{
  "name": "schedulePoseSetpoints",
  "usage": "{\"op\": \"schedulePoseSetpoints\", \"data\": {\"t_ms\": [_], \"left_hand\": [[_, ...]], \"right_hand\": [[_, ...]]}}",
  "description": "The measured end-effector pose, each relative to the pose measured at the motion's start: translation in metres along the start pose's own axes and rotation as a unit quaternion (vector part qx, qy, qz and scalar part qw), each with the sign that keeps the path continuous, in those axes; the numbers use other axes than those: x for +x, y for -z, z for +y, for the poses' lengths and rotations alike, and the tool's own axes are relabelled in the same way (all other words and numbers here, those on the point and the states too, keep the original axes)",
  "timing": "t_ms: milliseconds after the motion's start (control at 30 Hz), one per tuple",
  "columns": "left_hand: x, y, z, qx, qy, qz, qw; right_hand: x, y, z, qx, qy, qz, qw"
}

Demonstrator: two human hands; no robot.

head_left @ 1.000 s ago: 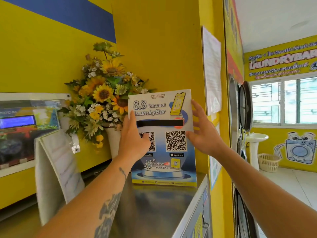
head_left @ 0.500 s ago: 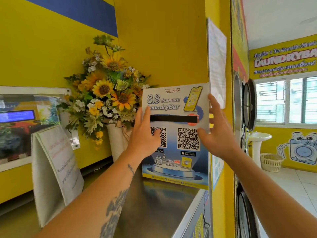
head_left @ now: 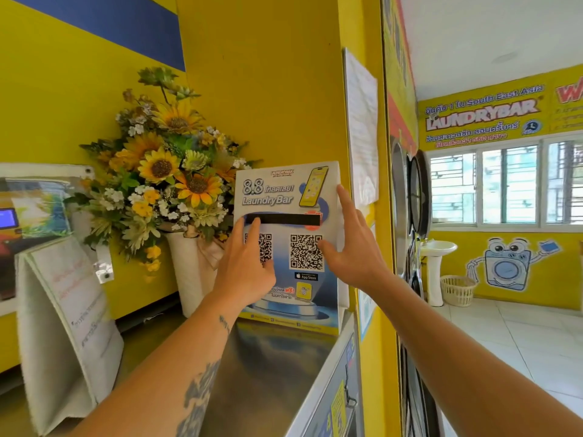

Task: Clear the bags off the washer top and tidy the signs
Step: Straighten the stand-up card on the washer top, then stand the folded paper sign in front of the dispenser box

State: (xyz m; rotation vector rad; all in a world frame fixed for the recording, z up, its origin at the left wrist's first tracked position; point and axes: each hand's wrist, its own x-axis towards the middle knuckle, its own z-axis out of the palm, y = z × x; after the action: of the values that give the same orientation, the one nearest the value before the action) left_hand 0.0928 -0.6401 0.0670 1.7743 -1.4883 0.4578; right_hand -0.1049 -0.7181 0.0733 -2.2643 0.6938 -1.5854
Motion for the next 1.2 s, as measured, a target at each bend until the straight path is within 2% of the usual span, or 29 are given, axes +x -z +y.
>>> {"op": "schedulePoseSetpoints", "data": {"t_ms": [167,400,633,733,833,967,1067,1200], "left_hand": [[-0.01,0.003,0.003,-0.002,0.009,0.035,0.999],[-0.022,0.006,0.0,-0.032,0.02,-0.066,0.997],[-0.036,0.024,0.004,-0.046,0.02,-0.06,0.997],[-0.043,0.039,0.006,-0.057,-0.003,-0.046,0.997],[-0.052,0.063,0.006,-0.043,-0.014,-0.038,0.998],[-0.065,0.107,0.007,-0.021,-0.066,0.003,0.998],[-0.081,0.148,0.014,-0.032,-0.104,0.064,0.992],[-0.108,0.194,0.011,-0.011,-0.117,0.124,0.985]], "right_hand": [[-0.007,0.003,-0.001,-0.016,0.005,0.023,1.0],[-0.011,0.003,-0.012,-0.031,-0.014,0.012,0.999],[-0.018,0.012,-0.02,-0.048,-0.026,0.008,0.998],[-0.026,0.018,-0.03,-0.057,-0.028,0.02,0.998],[-0.032,0.022,-0.051,-0.072,0.012,0.044,0.996],[-0.033,0.008,-0.091,-0.01,0.028,0.034,0.999],[-0.036,-0.014,-0.121,0.061,0.019,0.007,0.998],[-0.04,-0.054,-0.153,0.15,-0.015,-0.091,0.984]]}}
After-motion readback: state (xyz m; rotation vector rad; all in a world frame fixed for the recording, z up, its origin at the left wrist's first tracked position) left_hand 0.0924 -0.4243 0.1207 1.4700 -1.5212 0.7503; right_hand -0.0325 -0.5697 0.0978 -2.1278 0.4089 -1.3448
